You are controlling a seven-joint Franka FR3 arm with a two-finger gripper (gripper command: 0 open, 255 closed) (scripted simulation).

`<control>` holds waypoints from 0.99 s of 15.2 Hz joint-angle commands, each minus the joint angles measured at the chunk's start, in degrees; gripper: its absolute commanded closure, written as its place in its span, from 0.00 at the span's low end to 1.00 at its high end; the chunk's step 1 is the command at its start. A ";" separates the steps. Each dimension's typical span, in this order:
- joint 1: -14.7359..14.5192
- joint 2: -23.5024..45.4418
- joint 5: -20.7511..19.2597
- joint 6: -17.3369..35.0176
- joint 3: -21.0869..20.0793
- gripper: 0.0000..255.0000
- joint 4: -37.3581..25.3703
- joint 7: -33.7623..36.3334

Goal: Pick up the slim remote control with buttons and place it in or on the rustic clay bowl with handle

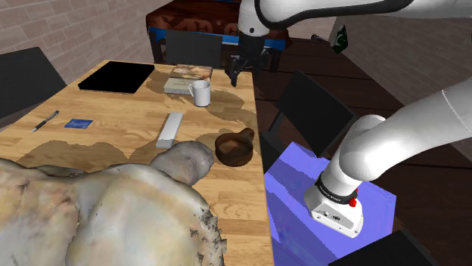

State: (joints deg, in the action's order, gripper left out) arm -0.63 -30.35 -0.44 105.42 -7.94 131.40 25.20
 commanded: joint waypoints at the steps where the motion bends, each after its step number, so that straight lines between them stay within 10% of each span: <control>1: -0.09 3.35 0.78 2.67 -1.92 0.00 -0.29 3.89; 15: -0.69 32.38 -1.86 13.60 -10.26 0.00 -15.56 28.44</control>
State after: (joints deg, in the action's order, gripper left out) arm -1.25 -0.32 -1.80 118.75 -18.02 117.72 52.01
